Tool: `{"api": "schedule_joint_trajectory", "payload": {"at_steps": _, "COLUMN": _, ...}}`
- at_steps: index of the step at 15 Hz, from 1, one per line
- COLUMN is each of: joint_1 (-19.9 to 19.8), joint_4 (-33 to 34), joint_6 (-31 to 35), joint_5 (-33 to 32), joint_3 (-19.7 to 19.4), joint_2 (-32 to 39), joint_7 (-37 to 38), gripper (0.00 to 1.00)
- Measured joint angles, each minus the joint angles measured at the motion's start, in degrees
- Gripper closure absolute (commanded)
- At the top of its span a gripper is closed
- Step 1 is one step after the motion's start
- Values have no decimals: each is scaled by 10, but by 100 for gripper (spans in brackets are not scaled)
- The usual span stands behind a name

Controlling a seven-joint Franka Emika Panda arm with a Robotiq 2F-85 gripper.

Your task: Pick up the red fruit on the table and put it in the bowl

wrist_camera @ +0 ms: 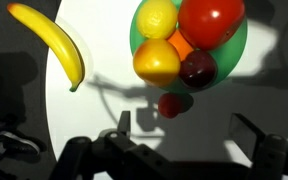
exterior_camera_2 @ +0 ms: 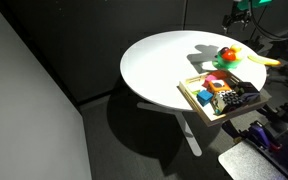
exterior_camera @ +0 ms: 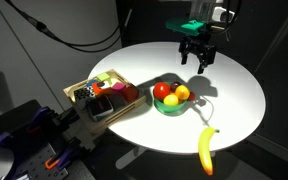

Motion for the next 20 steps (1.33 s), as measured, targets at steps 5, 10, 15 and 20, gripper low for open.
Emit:
{"api": "schedule_joint_trajectory", "payload": {"at_steps": 5, "joint_1": -5, "joint_4": 21, "joint_6": 25, "joint_5": 0, "joint_3": -1, "joint_2": 34, "joint_7": -1, "gripper": 0}}
{"api": "schedule_joint_trajectory", "payload": {"at_steps": 10, "joint_1": -8, "joint_4": 33, "joint_6": 41, "joint_5": 0, "joint_3": -2, "joint_2": 55, "joint_7": -1, "gripper": 0}}
{"api": "schedule_joint_trajectory", "payload": {"at_steps": 15, "joint_1": -8, "joint_4": 38, "joint_6": 41, "joint_5": 0, "joint_3": -2, "joint_2": 58, "joint_7": -1, "gripper": 0}}
{"api": "schedule_joint_trajectory", "payload": {"at_steps": 20, "joint_1": -8, "joint_4": 37, "joint_6": 41, "joint_5": 0, "joint_3": -2, "joint_2": 60, "joint_7": -1, "gripper": 0}}
